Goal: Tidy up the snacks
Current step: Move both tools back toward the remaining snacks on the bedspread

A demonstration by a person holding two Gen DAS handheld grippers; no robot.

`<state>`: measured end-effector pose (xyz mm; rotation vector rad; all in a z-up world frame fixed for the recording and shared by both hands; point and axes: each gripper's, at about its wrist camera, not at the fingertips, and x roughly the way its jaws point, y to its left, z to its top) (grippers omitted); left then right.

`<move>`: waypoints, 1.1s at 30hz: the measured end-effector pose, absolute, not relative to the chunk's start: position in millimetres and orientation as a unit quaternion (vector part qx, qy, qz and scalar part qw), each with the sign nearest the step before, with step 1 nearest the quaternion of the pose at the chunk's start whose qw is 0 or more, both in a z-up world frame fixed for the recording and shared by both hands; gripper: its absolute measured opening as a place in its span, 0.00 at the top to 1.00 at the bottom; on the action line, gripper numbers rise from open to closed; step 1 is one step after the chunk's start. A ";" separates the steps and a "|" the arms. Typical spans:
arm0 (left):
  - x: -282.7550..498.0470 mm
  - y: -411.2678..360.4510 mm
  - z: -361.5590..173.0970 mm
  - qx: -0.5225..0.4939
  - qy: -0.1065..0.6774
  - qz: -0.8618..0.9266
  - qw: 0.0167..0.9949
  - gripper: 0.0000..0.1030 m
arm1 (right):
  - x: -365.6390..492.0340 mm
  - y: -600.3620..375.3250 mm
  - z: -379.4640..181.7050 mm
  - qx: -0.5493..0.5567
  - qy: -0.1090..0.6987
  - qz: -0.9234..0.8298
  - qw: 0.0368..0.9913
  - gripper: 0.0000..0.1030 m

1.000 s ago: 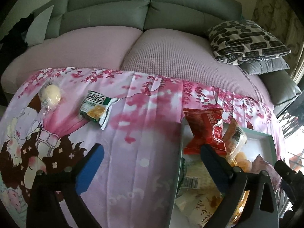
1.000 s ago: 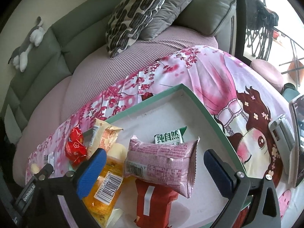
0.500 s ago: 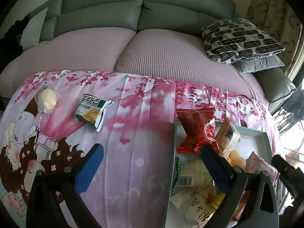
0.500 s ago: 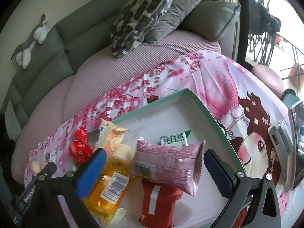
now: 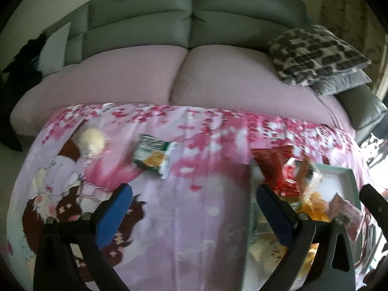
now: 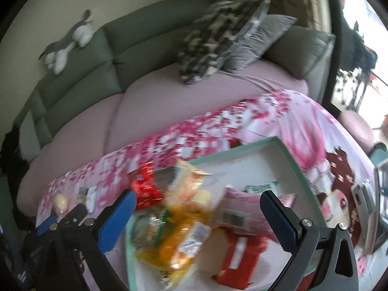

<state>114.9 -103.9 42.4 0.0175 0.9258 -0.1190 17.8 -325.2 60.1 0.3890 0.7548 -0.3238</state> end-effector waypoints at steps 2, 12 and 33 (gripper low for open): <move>117.1 -89.5 40.6 0.003 0.452 -0.040 0.891 0.01 | 22.9 -313.9 61.3 0.178 0.368 -0.144 0.901 0.00; 116.3 -7.4 35.1 -0.046 0.462 0.052 0.884 0.01 | 41.5 -268.1 52.8 0.156 0.387 -0.086 0.905 0.00; 123.5 77.9 23.7 -0.070 0.465 0.099 0.877 0.01 | 58.5 -172.6 34.1 0.092 0.395 -0.030 0.914 0.00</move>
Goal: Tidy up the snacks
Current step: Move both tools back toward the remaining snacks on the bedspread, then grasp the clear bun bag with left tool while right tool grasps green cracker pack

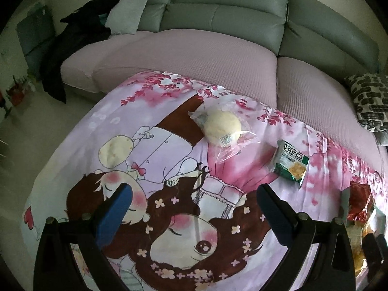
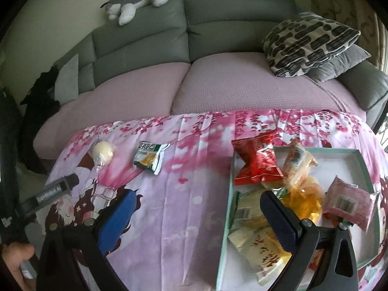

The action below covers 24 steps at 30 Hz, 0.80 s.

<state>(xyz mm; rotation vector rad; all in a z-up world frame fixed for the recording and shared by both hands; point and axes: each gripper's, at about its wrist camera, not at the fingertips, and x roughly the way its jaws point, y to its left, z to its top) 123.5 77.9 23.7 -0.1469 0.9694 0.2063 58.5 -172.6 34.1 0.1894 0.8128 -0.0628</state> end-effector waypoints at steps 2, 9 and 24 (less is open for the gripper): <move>125.7 80.9 23.5 -0.072 0.465 0.092 0.878 0.01 | 59.3 -169.8 30.8 0.092 0.394 -0.030 0.914 0.00; 136.9 103.7 25.9 -0.099 0.450 0.065 0.885 0.01 | 65.0 -153.6 23.0 0.086 0.392 -0.025 0.916 0.00; 221.3 116.7 -6.0 -0.136 0.501 -0.024 0.854 0.01 | 161.5 -107.4 -5.2 0.081 0.419 0.012 0.904 0.00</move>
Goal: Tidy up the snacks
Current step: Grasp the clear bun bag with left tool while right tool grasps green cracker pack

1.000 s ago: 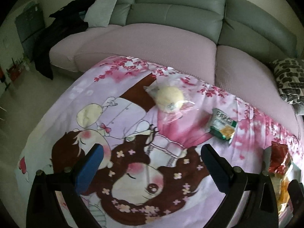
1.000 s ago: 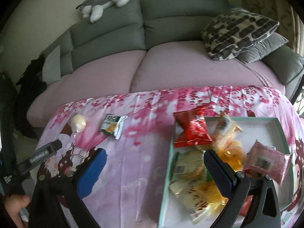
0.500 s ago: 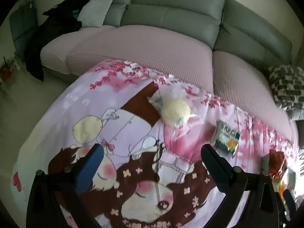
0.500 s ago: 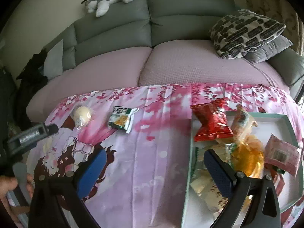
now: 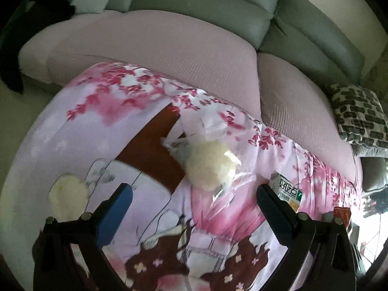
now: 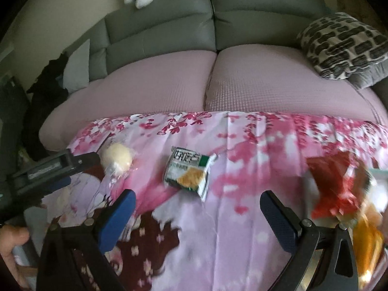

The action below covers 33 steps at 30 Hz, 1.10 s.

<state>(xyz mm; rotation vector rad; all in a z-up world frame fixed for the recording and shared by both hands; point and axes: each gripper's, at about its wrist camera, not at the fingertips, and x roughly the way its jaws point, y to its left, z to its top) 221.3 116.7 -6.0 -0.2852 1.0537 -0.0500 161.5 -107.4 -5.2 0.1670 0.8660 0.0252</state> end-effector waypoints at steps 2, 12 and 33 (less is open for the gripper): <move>232.5 114.5 -9.9 -0.143 0.507 -0.039 0.849 0.01 | 178.5 -102.5 -14.7 0.071 0.428 0.006 0.901 0.00; 270.2 98.7 -35.5 -0.162 0.530 -0.059 0.831 0.02 | 222.2 -79.3 -48.9 0.052 0.455 0.007 0.889 0.00; 254.8 99.3 -35.5 -0.162 0.527 -0.029 0.834 0.44 | 206.3 -86.5 -51.7 0.061 0.463 -0.012 0.884 0.43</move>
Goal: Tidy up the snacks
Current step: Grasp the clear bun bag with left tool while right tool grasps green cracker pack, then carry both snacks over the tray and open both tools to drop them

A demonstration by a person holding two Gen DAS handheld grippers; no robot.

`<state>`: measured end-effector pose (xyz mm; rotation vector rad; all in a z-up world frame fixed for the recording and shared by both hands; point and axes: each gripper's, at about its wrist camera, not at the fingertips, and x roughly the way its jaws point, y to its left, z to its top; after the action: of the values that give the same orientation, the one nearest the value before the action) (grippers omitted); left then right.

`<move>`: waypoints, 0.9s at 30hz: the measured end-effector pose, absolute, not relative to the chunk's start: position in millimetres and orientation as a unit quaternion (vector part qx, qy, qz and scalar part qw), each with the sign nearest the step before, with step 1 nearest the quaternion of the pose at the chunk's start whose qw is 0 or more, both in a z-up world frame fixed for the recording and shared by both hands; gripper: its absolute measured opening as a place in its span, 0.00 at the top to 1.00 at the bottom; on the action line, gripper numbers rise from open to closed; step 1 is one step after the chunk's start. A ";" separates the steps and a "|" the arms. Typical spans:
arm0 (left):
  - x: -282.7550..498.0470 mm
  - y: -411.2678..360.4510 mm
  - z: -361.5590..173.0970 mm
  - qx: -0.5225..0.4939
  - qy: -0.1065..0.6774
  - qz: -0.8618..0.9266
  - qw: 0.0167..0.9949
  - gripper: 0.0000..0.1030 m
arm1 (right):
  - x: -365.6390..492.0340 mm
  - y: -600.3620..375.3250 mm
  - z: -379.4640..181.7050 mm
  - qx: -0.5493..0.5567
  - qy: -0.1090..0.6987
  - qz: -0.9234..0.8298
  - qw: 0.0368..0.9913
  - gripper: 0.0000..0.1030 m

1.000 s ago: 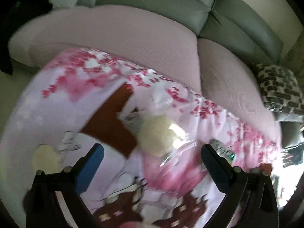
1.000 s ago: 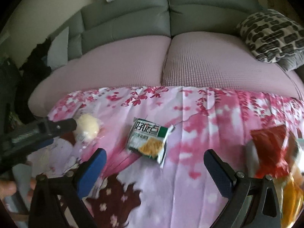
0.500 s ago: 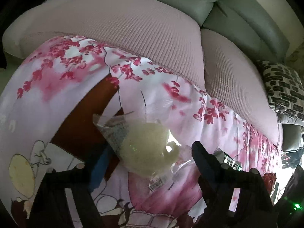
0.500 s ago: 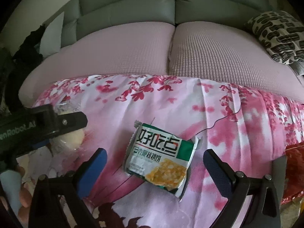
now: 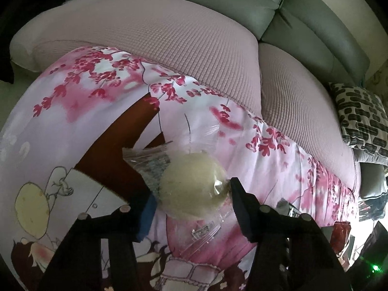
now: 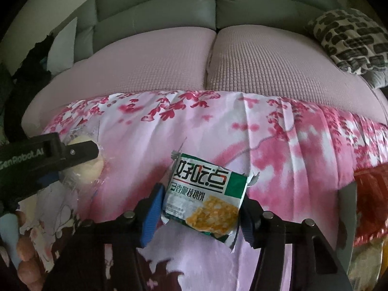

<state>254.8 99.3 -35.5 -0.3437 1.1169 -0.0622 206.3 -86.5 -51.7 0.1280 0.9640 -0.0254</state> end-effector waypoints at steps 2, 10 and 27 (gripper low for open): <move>249.2 99.5 -34.6 -0.169 0.527 -0.029 0.832 0.44 | 196.3 -89.9 -49.2 0.071 0.463 -0.009 0.883 0.44; 208.2 96.6 -20.6 -0.195 0.508 -0.021 0.839 0.45 | 144.6 -113.0 -33.6 0.106 0.444 -0.012 0.889 0.44; 137.6 41.6 31.0 -0.190 0.478 -0.042 0.857 0.45 | 51.2 -160.3 27.5 0.142 0.393 -0.046 0.907 0.44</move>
<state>137.6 41.6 31.0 -0.3986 1.0044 -0.0887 51.2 -160.3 27.5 0.2922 0.8120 -0.0947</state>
